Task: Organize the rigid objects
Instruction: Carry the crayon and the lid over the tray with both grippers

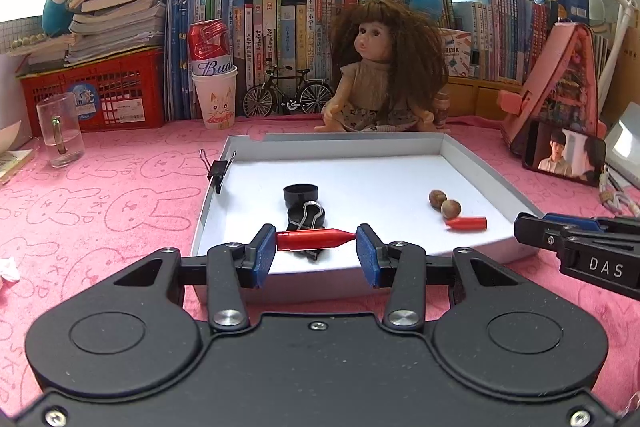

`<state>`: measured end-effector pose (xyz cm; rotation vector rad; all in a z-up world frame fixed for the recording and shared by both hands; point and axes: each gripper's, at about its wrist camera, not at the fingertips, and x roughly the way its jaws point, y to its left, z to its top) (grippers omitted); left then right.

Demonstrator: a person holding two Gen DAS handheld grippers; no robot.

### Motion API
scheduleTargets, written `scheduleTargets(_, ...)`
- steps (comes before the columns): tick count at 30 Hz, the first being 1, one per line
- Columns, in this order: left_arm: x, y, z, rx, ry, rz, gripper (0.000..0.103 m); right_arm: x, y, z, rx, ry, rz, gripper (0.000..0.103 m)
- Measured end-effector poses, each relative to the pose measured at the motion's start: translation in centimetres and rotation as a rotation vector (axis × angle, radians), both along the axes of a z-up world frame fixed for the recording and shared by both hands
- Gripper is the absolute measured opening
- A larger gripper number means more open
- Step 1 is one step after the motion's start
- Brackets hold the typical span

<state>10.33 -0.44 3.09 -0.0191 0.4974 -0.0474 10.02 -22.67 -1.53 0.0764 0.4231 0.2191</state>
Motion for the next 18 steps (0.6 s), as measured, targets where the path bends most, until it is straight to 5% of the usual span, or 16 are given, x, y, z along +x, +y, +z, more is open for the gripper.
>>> scheduleTargets(9, 3.9, 1.4, 0.9, -0.072, -0.015, -0.018, 0.041, 3.4, -0.1, 0.7, 0.033, 0.005, -0.025, 0.036)
scheduleTargets(18, 11.8, 2.5, 0.5, -0.107, 0.017, 0.015, 0.041, 9.5, 0.0, 1.5, 0.082, 0.042, -0.025, 0.036)
